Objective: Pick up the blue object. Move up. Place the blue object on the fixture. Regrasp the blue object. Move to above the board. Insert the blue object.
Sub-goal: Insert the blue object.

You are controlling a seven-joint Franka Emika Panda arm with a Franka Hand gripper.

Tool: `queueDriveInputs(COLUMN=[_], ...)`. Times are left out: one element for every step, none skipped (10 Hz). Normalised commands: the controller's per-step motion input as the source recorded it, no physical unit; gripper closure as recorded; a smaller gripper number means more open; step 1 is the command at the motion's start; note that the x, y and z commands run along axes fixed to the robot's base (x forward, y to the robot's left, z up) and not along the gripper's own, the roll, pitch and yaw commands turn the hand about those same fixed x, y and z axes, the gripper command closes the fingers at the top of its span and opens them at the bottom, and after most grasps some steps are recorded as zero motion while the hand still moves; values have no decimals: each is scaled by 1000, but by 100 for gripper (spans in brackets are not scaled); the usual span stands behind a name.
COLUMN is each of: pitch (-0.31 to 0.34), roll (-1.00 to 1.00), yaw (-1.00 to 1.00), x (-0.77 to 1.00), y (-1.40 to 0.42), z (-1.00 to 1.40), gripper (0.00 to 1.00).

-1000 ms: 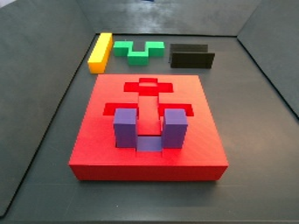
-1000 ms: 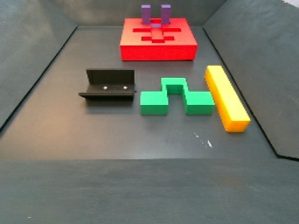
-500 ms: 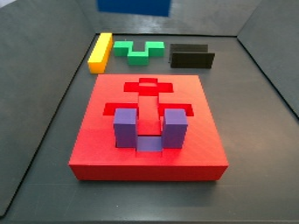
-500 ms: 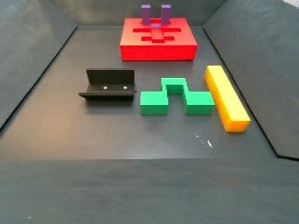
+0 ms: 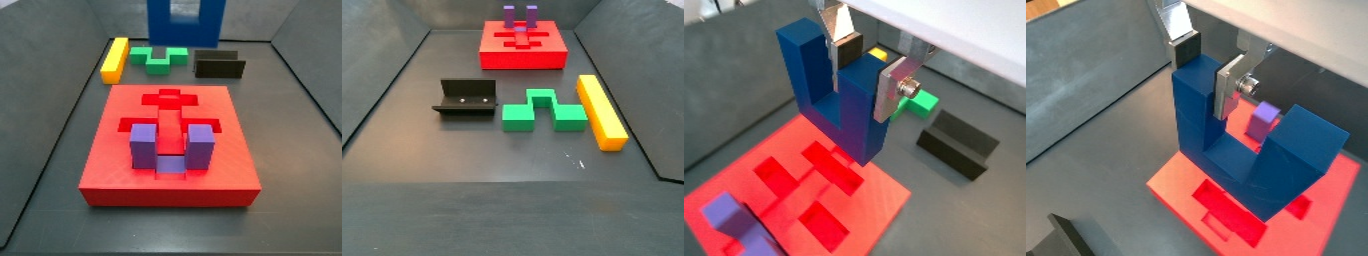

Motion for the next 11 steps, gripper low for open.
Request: queueDriveInputs(pitch=[27,29,26,0,-6,0,-11,-33,0,19,61], roll=[117,90,119,0,-99,-103,-124,-137,-70,-29,-46], yaw=[114,203,220,320,540,551,451,269,60,-109,-337], x=[229,189,0,-157,-74,-117,-309,-377,-274,-140,-89], y=[231,214,149,3,0,0,0,0,-20,-49,-74], z=[-620,-569,-597,-523,-357,-334,-246,-189,-146,-109,-77], gripper=[100,100,100,100,100,100,100,100,100,100,100])
